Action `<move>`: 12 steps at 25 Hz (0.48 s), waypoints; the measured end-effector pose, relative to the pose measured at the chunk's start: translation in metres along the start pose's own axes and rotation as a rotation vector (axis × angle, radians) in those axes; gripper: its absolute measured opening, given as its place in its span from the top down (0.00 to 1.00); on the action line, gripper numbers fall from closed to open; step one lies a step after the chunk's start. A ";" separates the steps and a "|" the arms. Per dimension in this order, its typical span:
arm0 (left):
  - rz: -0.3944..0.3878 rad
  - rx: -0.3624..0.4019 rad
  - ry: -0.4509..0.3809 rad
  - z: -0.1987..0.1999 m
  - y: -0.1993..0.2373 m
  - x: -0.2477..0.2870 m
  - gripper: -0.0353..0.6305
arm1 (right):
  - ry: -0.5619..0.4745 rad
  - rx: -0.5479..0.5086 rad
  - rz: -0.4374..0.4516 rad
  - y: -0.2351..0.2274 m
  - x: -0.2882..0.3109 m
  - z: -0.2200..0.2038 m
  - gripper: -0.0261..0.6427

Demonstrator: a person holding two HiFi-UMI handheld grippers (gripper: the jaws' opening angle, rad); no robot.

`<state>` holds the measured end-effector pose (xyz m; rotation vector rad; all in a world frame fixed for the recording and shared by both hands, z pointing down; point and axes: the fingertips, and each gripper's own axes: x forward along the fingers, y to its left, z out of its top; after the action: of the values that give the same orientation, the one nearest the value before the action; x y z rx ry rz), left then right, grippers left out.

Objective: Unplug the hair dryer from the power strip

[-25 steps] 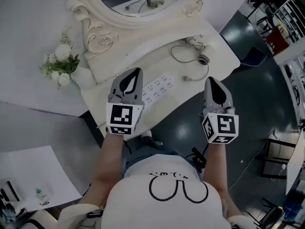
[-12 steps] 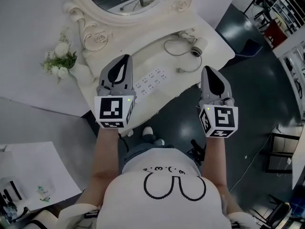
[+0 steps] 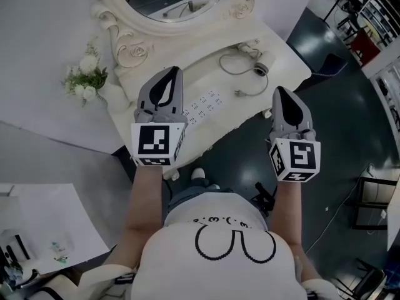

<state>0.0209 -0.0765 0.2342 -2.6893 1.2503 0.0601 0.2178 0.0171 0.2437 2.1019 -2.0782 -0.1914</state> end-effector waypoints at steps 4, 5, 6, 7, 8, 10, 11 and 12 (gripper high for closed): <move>-0.005 0.009 -0.013 0.006 -0.001 0.003 0.95 | -0.018 0.003 -0.014 -0.006 -0.002 0.008 0.96; -0.006 0.010 -0.015 0.007 -0.002 0.003 0.95 | -0.023 0.004 -0.018 -0.007 -0.002 0.010 0.96; -0.008 0.011 -0.018 0.008 -0.002 0.003 0.95 | -0.027 0.006 -0.022 -0.009 -0.003 0.012 0.96; -0.008 0.012 -0.021 0.009 -0.001 0.004 0.95 | -0.031 0.007 -0.026 -0.010 -0.003 0.014 0.96; -0.009 0.013 -0.026 0.011 -0.001 0.004 0.95 | -0.035 0.008 -0.030 -0.012 -0.003 0.017 0.96; -0.012 0.017 -0.034 0.015 0.000 0.005 0.95 | -0.044 0.007 -0.036 -0.014 -0.004 0.021 0.96; -0.014 0.019 -0.037 0.017 -0.001 0.005 0.95 | -0.049 0.006 -0.040 -0.015 -0.004 0.023 0.96; -0.018 0.023 -0.040 0.019 -0.001 0.005 0.95 | -0.054 0.005 -0.043 -0.016 -0.005 0.026 0.96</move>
<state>0.0260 -0.0762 0.2156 -2.6660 1.2085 0.0963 0.2276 0.0211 0.2152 2.1687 -2.0660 -0.2520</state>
